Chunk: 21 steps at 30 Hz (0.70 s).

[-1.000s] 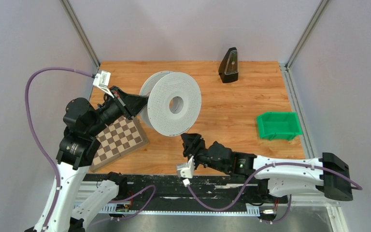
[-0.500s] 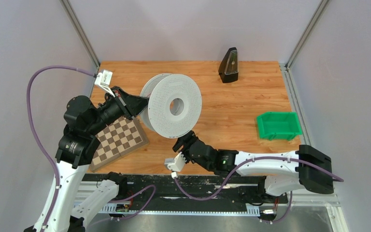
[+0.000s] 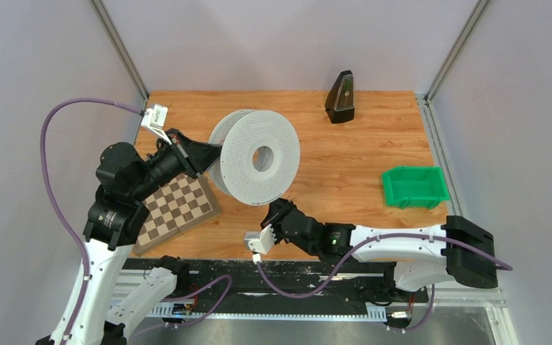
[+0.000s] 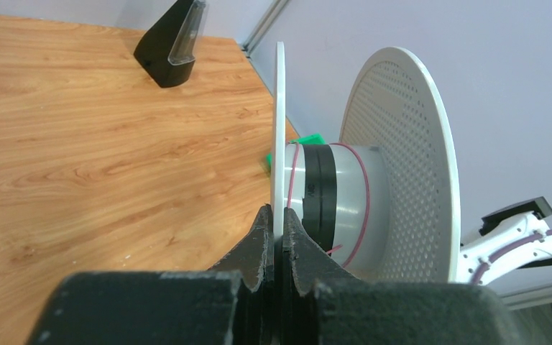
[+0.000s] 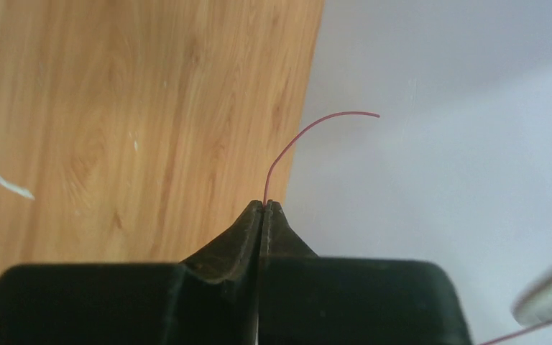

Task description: Wrap the cables

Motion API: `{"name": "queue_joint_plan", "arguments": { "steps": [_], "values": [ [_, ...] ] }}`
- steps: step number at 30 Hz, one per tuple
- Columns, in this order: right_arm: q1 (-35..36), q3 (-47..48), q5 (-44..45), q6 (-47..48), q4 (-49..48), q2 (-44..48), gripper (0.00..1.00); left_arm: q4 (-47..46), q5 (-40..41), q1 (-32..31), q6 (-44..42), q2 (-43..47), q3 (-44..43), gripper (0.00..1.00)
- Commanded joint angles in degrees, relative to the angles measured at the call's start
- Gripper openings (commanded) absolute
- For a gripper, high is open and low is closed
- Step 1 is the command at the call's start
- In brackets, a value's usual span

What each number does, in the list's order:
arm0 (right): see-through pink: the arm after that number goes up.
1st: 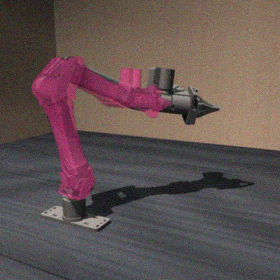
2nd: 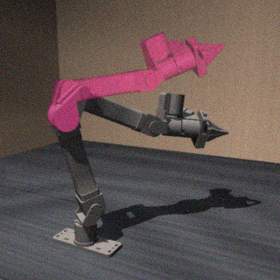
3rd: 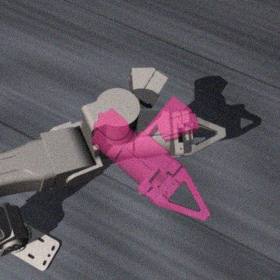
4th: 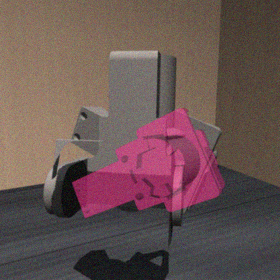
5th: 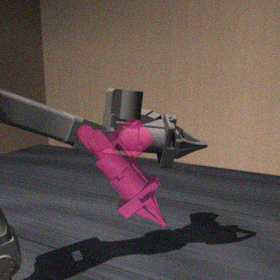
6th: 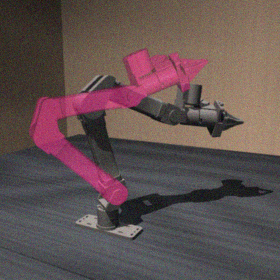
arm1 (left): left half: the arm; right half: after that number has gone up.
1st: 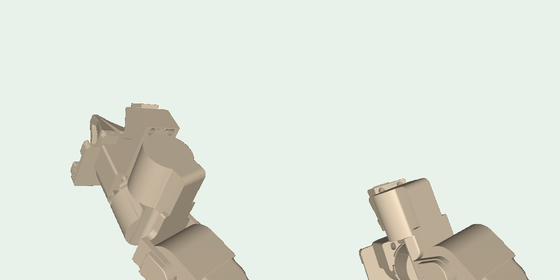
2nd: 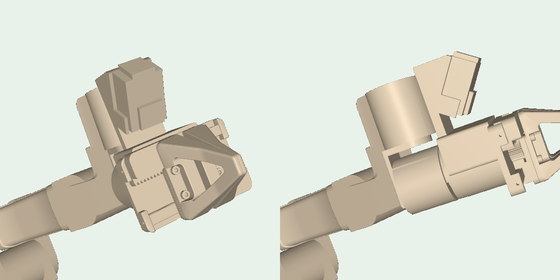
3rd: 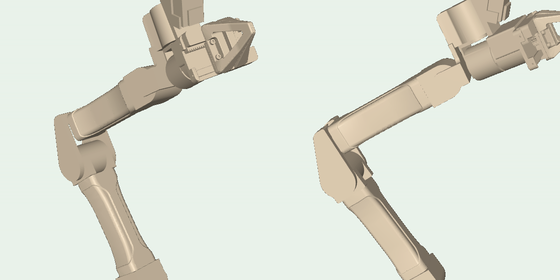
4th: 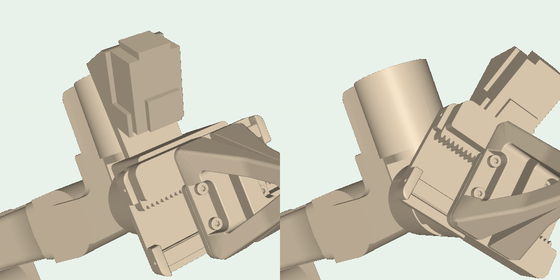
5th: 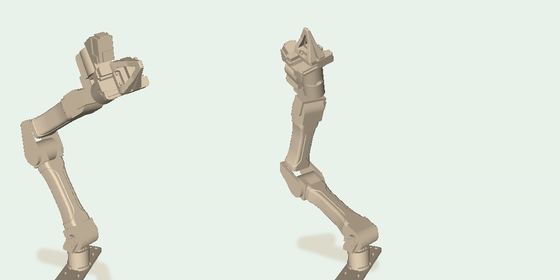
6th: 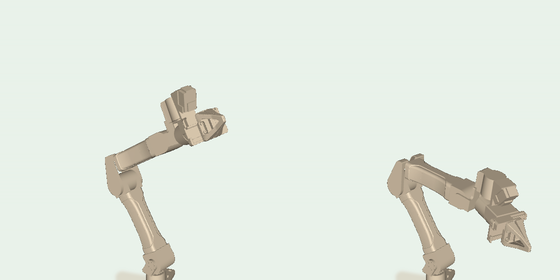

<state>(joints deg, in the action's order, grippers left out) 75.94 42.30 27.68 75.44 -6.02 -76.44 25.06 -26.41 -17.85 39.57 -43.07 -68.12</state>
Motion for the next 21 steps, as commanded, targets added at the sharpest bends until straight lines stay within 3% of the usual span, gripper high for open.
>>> {"name": "queue_joint_plan", "arguments": {
  "steps": [1,10,21],
  "values": [
    [2.4,2.4,-7.1,-15.5,-2.7,7.5,0.0,-6.1,2.2,0.3,-0.7,0.4,1.4,0.0],
    [2.6,-0.5,-16.5,-33.7,-14.0,13.6,0.0,-11.2,5.2,0.3,-2.4,-1.2,8.1,0.0],
    [2.6,4.8,-15.1,-48.8,-26.8,1.4,0.0,-16.1,10.0,-0.3,-3.9,-4.7,16.1,0.0]
  ]
}}
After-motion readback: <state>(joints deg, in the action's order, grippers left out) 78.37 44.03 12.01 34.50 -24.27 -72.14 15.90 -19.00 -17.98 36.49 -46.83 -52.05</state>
